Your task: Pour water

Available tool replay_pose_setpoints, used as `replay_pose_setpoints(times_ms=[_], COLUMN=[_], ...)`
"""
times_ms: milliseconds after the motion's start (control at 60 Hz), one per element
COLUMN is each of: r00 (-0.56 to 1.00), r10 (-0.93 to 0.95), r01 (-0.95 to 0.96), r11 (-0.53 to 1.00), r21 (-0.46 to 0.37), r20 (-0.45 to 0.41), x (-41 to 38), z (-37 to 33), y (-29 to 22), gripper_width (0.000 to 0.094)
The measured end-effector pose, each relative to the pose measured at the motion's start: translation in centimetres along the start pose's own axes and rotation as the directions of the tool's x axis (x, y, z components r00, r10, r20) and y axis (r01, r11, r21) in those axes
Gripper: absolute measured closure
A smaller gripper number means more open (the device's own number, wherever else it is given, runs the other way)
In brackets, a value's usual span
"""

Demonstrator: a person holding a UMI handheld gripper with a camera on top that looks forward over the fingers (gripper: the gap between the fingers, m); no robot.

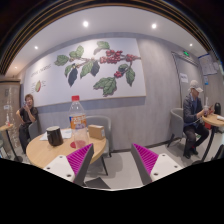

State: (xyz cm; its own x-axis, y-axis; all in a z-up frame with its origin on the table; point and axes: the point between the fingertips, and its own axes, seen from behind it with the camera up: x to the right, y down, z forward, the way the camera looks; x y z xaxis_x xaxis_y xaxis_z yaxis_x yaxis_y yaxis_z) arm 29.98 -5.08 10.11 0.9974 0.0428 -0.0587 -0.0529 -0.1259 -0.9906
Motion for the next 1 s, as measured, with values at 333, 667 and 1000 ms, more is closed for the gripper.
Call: replay_pose_setpoints(times_ms=[333,667,1000], r00=[0.998,0.992,0.998], r10=[-0.025,-0.055,-0.038], r01=[0.025,0.055,0.035], r11=[1.0,0.998,0.998], r21=[-0.003,0.0,0.058], r20=[0.049,0.11,0.043], x=[-4.7,-13.0,-14.1], z=[1.3,10.8,17.7], y=[-0.4,-0.2,-0.8], gripper_width=[0.0122,0.0125,0.0417])
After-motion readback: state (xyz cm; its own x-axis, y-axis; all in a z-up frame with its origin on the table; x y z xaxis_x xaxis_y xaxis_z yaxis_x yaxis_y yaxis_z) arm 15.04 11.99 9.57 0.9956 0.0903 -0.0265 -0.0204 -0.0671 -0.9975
